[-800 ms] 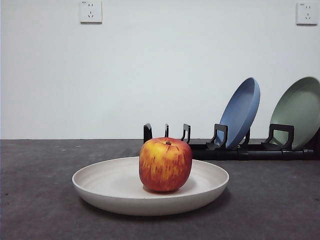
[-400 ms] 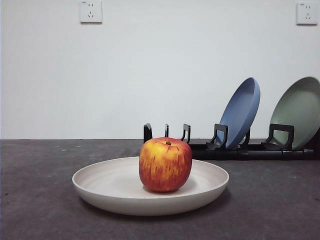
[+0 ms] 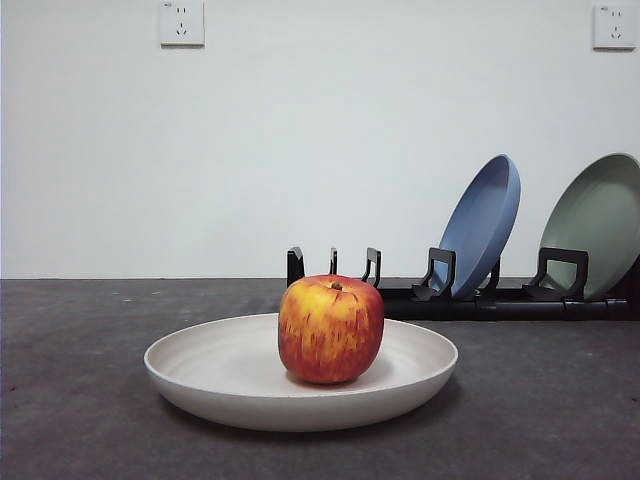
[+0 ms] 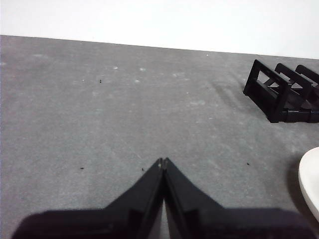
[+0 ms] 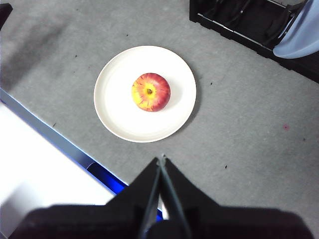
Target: Take the yellow plate from the plate rack,put the plate on the table,take the apple from the table,put the apple in the plate
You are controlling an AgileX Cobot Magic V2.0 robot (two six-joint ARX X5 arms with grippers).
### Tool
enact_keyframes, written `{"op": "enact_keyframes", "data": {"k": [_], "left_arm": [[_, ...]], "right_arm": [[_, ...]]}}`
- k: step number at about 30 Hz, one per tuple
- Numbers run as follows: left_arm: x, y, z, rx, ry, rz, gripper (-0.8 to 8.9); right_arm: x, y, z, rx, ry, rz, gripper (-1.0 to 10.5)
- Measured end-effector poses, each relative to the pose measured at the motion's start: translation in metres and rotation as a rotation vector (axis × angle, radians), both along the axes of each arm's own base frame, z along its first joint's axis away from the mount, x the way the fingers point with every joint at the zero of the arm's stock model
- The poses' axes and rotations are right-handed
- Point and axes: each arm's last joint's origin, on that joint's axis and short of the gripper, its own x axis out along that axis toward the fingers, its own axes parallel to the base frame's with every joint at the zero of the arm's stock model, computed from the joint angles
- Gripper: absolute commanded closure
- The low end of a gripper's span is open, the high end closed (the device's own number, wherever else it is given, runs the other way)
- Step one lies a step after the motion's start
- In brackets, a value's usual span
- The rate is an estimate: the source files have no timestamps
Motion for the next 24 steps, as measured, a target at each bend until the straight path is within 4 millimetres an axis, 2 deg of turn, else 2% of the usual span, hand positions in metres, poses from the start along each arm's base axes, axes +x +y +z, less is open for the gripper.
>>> {"op": "enact_keyframes", "data": {"k": [3, 6, 10, 14, 19, 22, 24], "left_arm": [[0.0, 0.0, 0.0, 0.0, 0.001, 0.0, 8.16], [0.0, 0.0, 0.0, 0.0, 0.002, 0.0, 8.16], [0.0, 0.0, 0.0, 0.0, 0.003, 0.0, 8.16], [0.0, 0.0, 0.0, 0.0, 0.005, 0.0, 8.16], [0.0, 0.0, 0.0, 0.0, 0.005, 0.0, 8.17], [0.0, 0.0, 0.0, 0.0, 0.005, 0.0, 8.16], [0.0, 0.0, 0.0, 0.0, 0.005, 0.0, 8.17]], "right_arm": [[-0.001, -0.005, 0.002, -0.004, -0.023, -0.025, 9.5], [-0.005, -0.02, 0.008, 0.003, -0.11, -0.061, 9.5], [-0.015, -0.046, 0.032, 0.142, -0.365, -0.15, 9.5], [-0.034, -0.073, 0.042, 0.224, -0.589, -0.277, 9.5], [-0.062, -0.094, 0.026, 0.19, -0.815, -0.436, 9.5], [-0.064, -0.097, 0.005, 0.176, -0.921, -0.488, 9.5], [-0.06, -0.098, -0.017, 0.179, -0.961, -0.512, 9.5]]}}
